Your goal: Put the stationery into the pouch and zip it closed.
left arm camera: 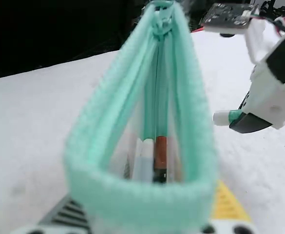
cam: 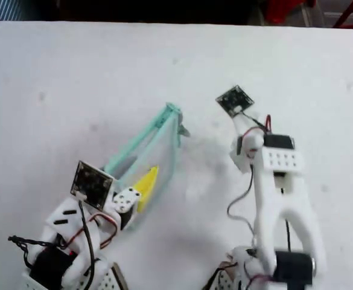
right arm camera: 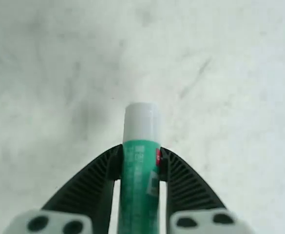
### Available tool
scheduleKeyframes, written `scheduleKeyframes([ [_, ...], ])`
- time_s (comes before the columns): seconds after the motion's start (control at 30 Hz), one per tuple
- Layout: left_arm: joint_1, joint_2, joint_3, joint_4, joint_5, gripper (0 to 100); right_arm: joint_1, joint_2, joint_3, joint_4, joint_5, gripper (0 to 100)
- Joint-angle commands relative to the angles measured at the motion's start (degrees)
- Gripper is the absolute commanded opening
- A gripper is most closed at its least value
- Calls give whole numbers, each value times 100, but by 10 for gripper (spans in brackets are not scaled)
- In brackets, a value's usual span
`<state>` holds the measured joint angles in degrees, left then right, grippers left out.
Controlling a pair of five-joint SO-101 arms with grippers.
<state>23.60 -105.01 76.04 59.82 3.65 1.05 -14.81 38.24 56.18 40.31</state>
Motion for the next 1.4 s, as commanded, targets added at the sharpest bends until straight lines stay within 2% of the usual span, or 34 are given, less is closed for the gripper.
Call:
scheduleKeyframes([
  [0.0,-40,13,-105,-105,70,181,84,708,-589,-48,62,17],
  [0.13,-40,13,-105,-105,70,181,84,1314,-914,13,62,33],
  [0.27,-40,13,-105,-114,70,181,40,1358,-1037,365,105,225],
  [0.33,-40,13,-105,-123,70,182,31,1262,-1037,470,264,276],
  [0.57,-40,13,-105,-123,70,183,-31,813,-1046,787,510,160],
  [1.0,-40,13,-105,-105,70,182,-321,769,-1011,699,510,200],
  [1.37,-40,13,-105,-105,70,181,57,2062,-1389,145,510,197],
])
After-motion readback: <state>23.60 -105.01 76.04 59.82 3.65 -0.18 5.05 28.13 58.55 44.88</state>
